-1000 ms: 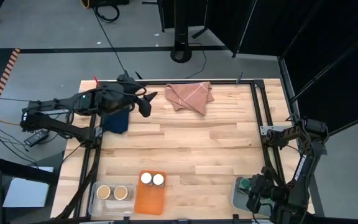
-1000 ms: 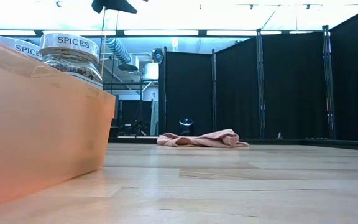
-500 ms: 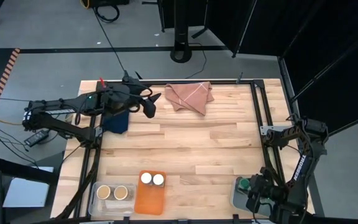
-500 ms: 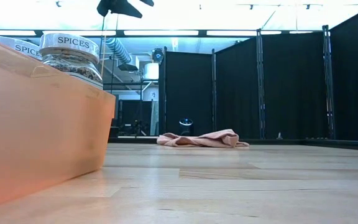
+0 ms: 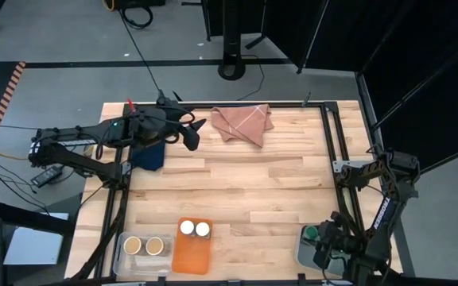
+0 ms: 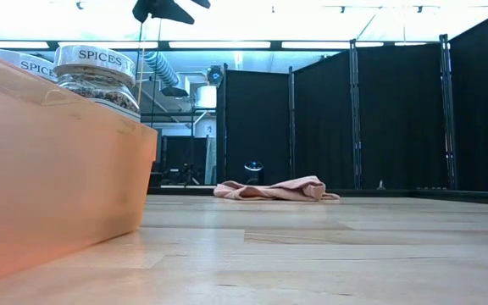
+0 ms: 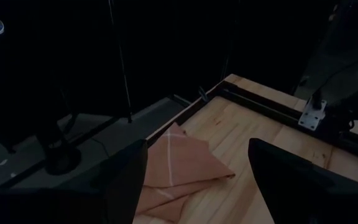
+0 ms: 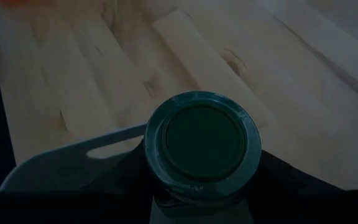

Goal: Sort spices by type
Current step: Put the green seasoning bottle into the gray bin

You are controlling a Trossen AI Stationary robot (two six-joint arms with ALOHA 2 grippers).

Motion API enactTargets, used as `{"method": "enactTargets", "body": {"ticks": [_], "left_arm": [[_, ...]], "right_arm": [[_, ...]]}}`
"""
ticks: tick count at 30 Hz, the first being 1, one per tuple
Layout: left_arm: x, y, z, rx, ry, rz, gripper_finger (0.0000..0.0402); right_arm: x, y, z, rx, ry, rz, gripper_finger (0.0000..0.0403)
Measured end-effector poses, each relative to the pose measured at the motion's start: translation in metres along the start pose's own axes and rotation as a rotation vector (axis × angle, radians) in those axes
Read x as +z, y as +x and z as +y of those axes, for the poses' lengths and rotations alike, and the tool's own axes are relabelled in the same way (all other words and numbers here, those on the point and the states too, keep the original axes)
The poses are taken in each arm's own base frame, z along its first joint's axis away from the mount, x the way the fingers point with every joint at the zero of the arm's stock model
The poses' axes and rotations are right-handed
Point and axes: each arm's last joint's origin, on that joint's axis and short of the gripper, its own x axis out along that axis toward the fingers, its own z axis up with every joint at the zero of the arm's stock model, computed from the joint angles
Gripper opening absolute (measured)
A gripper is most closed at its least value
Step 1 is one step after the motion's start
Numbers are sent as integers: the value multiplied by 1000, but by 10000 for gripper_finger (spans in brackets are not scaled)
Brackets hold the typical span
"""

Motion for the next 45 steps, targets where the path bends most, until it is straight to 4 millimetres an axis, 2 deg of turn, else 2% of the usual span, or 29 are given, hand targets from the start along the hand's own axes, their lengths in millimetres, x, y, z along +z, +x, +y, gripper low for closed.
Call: {"method": "enactTargets", "body": {"ticks": [31,38,41,45], "left_arm": [[0,0,0,0,0,-1,284],[0,0,0,0,-4,-1,284],[0,0,0,0,-5,-2,284],[0,0,0,0,-7,-1,284]], "right_arm": [[-2,-1,1,12,22,28,197],[-4,0,2,-3,37,90,272],[-4,0,2,-5,36,98,274],[-4,0,3,1,38,98,257]]}}
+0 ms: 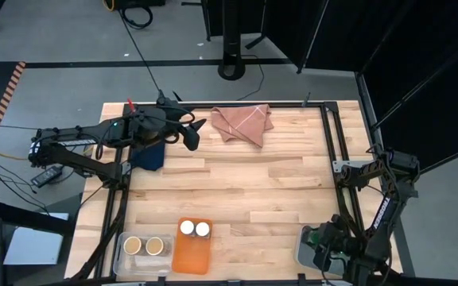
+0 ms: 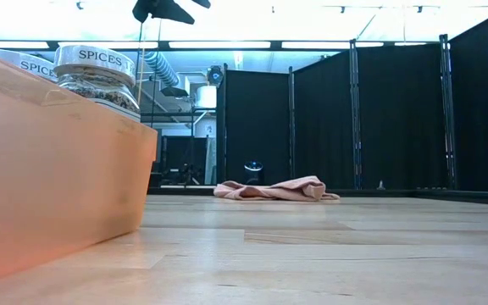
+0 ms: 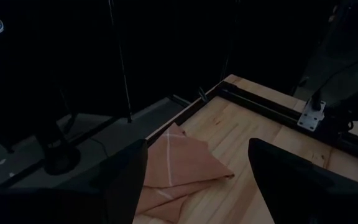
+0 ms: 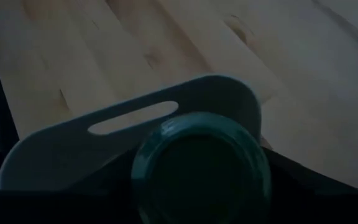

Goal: Sort spices by type
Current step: Put the green seasoning bottle into the gray bin, then return to Home Position

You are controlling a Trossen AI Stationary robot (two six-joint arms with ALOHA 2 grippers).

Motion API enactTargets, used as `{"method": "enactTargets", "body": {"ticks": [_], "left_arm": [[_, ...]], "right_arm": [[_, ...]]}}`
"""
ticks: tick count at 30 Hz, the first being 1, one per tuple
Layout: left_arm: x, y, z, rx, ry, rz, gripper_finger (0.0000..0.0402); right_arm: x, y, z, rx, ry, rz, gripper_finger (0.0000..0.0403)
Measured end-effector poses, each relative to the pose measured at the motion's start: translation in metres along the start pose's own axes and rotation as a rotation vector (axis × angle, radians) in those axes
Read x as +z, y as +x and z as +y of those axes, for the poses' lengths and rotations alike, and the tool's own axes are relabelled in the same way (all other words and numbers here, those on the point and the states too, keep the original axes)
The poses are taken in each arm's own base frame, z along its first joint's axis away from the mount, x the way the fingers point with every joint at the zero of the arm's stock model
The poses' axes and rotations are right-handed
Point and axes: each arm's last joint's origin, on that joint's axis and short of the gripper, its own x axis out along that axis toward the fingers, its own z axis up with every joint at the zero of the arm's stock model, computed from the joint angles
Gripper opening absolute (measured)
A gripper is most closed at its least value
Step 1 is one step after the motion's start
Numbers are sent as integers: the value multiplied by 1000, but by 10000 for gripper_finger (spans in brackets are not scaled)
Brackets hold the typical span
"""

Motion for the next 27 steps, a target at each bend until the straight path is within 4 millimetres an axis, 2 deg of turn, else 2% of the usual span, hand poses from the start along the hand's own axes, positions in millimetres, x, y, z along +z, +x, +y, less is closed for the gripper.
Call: {"method": "enactTargets", "body": {"ticks": [5,10,21,27], "left_arm": [[0,0,0,0,-1,0,284],[0,0,0,0,-1,0,284],[0,0,0,-1,-3,-3,284],[4,0,-1,-11,-28,-40,284]], "right_arm": [[0,0,1,10,5,4,241],[6,-4,6,-19,-17,33,245],[28,-14,18,-67,-51,45,262],[50,-25,21,-143,-88,26,263]]}}
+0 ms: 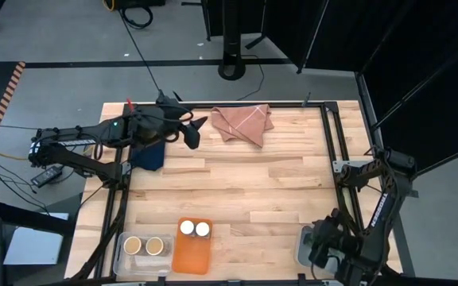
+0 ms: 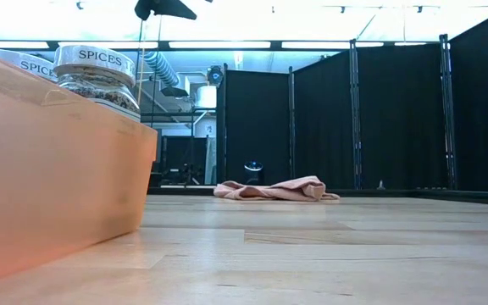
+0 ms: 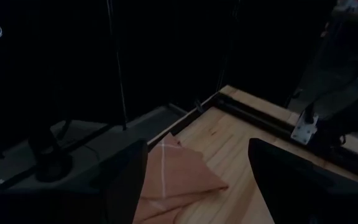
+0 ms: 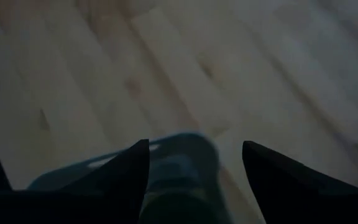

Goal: Sort spices by type
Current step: Return to Home Position

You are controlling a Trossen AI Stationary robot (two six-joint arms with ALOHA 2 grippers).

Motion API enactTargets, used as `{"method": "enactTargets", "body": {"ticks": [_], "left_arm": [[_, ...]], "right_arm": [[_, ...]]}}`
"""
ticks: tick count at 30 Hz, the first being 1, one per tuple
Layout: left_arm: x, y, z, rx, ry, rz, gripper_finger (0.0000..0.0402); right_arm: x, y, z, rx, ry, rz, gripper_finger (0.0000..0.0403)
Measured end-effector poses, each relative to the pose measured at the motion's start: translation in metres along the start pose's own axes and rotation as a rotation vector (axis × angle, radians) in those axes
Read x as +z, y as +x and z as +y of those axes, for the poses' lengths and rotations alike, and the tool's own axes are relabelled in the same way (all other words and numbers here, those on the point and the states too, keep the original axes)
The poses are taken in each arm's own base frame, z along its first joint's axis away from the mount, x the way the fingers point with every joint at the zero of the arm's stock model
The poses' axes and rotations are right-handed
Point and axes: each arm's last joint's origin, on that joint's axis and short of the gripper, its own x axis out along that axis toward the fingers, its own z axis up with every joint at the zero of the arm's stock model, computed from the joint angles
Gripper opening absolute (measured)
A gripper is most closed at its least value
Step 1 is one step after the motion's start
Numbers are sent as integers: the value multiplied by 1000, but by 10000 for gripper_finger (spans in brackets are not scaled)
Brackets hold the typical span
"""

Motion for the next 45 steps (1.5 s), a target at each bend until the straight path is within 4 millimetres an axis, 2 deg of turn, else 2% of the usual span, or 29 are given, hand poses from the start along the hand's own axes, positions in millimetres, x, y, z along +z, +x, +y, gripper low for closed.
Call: {"method": "enactTargets", "body": {"ticks": [7,11,13,19,24,28,32,35,41,45], "left_arm": [[7,0,-5,-114,-44,-46,284],[13,-2,-9,-266,-70,-75,284],[16,-4,-12,-356,-80,-88,284],[28,-14,-18,-650,-95,-160,284],[44,-32,-17,-863,-94,-276,284],[57,-52,-11,-982,-91,-401,284],[65,-71,-1,-1007,-116,-455,284],[67,-85,9,-1000,-115,-467,284],[63,-110,34,-869,-67,-454,284],[58,-123,45,-832,-42,-425,284]], "right_arm": [[44,-26,-2,-100,-144,-53,256],[77,-40,-1,-66,-291,-179,252],[96,-48,-5,-50,-299,-262,250],[147,-76,-36,-68,-256,-513,250],[176,-101,-76,-83,-236,-622,251],[189,-119,-113,-78,-240,-651,250],[196,-134,-152,-75,-286,-665,250],[198,-144,-174,47,-151,-665,252],[202,-159,-201,110,-206,-718,249],[203,-168,-212,281,-302,-703,250]]}}
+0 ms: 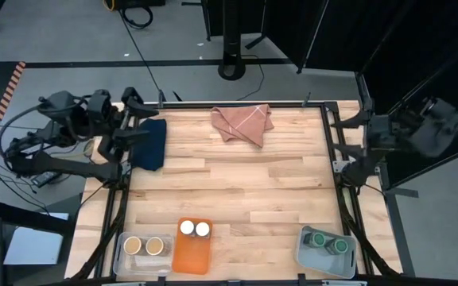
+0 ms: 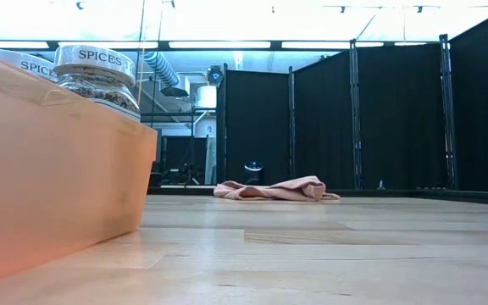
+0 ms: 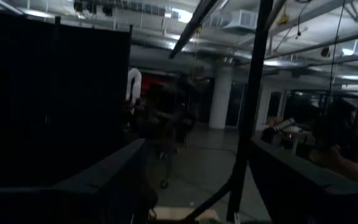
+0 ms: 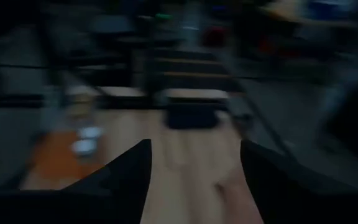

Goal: Sort spices by type
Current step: Return to Home Position

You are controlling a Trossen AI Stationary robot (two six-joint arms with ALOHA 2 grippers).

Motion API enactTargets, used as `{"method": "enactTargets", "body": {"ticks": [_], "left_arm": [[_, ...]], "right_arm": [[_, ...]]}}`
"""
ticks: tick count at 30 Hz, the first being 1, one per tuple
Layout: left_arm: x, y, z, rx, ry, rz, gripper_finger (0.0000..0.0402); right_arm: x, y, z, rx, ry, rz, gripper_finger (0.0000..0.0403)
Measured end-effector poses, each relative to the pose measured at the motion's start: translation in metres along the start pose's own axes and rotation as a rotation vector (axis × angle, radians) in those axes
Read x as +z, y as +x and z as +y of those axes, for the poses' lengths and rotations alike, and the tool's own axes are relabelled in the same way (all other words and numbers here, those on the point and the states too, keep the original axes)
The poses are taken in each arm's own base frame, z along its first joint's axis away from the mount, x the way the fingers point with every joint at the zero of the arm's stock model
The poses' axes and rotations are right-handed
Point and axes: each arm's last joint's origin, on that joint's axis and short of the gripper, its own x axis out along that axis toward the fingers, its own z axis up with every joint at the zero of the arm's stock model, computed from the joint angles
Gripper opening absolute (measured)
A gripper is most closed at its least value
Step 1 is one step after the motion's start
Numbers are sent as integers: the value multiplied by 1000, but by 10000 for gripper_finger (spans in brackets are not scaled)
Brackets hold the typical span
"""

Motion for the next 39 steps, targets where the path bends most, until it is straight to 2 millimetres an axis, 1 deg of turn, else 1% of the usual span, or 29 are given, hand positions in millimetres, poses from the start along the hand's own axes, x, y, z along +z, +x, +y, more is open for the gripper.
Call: {"method": "enactTargets", "body": {"ticks": [4,6,8,12,15,17,19,22,28,35,38,39], "left_arm": [[0,-14,-3,6,12,37,284],[1,-21,-5,9,21,50,284],[1,-27,-6,15,20,54,284],[5,-38,-9,16,29,41,284],[6,-46,-10,29,45,36,284],[3,-53,-11,49,46,25,284],[-3,-60,-10,81,43,21,284],[-17,-72,-7,150,16,6,284],[-49,-102,-5,214,-30,-106,284],[-88,-135,-3,246,-97,-208,284],[-104,-143,-1,260,-118,-232,284],[-108,-142,1,274,-125,-225,284]], "right_arm": [[2,-10,-6,233,-50,-60,254],[1,-15,-13,310,-53,-113,255],[-3,-22,-24,342,-34,-167,256],[-19,-33,-46,353,31,-252,255],[-37,-34,-53,380,43,-305,254],[-48,-34,-57,393,69,-345,256],[-60,-34,-61,395,103,-382,257],[-77,-30,-62,400,137,-413,258],[-99,-28,-66,426,194,-486,256],[-117,-24,-65,430,230,-519,256],[-123,-22,-65,431,248,-534,255],[-125,-23,-66,433,260,-545,255]]}}
